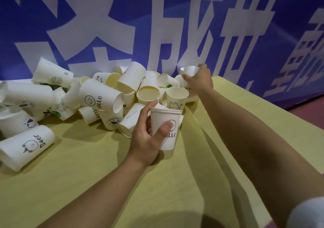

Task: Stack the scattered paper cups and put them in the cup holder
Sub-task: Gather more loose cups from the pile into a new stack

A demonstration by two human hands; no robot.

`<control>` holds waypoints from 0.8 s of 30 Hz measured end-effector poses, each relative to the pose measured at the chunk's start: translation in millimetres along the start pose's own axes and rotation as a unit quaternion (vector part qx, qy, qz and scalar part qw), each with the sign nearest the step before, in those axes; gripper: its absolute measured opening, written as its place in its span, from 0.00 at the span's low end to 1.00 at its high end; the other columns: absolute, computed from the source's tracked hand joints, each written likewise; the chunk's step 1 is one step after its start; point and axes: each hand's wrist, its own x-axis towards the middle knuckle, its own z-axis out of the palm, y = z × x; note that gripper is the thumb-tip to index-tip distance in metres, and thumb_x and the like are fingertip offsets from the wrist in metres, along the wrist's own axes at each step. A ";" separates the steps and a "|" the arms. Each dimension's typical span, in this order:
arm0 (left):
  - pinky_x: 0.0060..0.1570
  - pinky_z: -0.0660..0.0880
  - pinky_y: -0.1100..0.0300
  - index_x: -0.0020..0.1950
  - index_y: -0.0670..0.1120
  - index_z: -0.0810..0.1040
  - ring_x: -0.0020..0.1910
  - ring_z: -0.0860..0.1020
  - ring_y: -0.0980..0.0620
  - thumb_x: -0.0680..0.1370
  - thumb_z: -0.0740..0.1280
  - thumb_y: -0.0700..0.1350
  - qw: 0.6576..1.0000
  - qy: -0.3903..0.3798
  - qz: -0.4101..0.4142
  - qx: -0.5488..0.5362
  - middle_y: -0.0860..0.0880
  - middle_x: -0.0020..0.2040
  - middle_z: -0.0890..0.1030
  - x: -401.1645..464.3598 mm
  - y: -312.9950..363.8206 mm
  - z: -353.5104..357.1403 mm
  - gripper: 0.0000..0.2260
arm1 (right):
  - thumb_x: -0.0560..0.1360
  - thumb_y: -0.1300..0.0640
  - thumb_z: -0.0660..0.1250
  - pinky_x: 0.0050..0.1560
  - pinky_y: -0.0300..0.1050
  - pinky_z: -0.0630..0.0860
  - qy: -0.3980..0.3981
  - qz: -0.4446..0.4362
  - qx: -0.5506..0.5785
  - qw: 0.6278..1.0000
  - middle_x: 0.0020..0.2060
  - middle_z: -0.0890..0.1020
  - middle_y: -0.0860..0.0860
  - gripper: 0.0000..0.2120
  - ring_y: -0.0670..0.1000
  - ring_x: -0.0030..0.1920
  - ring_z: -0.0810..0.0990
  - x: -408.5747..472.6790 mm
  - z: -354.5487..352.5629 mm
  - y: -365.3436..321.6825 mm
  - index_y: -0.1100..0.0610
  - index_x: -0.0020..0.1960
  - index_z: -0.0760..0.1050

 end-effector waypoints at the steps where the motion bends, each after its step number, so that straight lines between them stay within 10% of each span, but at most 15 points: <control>1: 0.46 0.81 0.54 0.67 0.63 0.73 0.52 0.83 0.49 0.66 0.73 0.61 1.000 -0.004 0.000 0.004 0.47 0.55 0.84 -0.3 -0.8 -0.4 0.30 | 0.72 0.42 0.75 0.60 0.56 0.79 -0.002 0.003 -0.009 1.000 0.66 0.74 0.53 0.38 0.57 0.62 0.77 -0.2 0.4 -0.5 0.52 0.74 0.62; 16: 0.50 0.82 0.50 0.67 0.63 0.73 0.51 0.83 0.49 0.67 0.74 0.60 1.000 -0.025 0.009 0.006 0.48 0.53 0.84 -3.4 -0.8 -1.8 0.29 | 0.73 0.44 0.74 0.51 0.50 0.79 -0.071 -0.023 -0.042 0.996 0.64 0.76 0.53 0.37 0.53 0.52 0.76 -13.8 -3.5 -17.1 0.48 0.75 0.59; 24: 0.46 0.81 0.56 0.67 0.67 0.73 0.50 0.84 0.53 0.67 0.73 0.59 0.999 -0.050 0.018 -0.001 0.55 0.53 0.85 -5.1 2.6 -2.3 0.28 | 0.73 0.55 0.75 0.61 0.51 0.80 -0.020 -0.197 0.185 0.963 0.65 0.70 0.50 0.31 0.53 0.61 0.75 -79.1 -64.3 -32.7 0.42 0.71 0.67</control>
